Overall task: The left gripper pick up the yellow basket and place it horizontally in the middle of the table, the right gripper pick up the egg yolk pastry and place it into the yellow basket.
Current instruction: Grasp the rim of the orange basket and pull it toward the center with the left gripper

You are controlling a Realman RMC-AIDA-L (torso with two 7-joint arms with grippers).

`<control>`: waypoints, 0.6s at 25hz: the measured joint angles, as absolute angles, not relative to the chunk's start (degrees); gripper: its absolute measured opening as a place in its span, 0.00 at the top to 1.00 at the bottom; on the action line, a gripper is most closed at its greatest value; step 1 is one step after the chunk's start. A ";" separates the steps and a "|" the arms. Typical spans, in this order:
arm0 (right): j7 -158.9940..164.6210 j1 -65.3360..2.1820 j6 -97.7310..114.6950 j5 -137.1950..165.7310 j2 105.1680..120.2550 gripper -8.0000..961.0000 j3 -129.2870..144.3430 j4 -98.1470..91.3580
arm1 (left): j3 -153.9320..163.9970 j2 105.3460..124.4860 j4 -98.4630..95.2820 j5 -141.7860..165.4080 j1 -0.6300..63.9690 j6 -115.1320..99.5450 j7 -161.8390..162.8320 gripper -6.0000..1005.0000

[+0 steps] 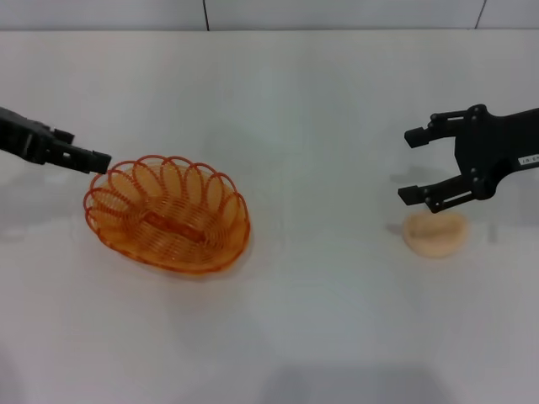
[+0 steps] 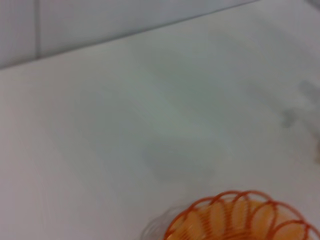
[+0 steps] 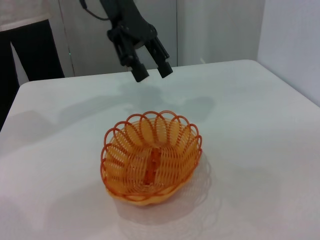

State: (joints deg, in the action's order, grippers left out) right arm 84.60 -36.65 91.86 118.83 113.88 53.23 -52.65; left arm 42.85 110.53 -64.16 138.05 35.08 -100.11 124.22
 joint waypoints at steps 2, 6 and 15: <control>84.26 -36.65 91.83 118.81 114.00 0.09 53.23 -52.65 | 42.90 110.67 -63.93 141.20 36.08 -99.34 126.17 0.17; 83.71 -36.65 91.78 118.80 114.40 0.09 53.29 -52.63 | 44.15 110.92 -61.68 146.39 37.94 -96.92 129.03 0.17; 83.00 -36.65 92.14 118.80 114.78 0.09 53.38 -52.65 | 47.58 112.75 -55.92 151.33 39.93 -92.12 131.99 0.18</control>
State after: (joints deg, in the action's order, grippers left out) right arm 83.00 -36.65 92.15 118.80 114.78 53.38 -52.65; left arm 47.58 112.75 -55.92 151.33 39.93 -92.12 131.99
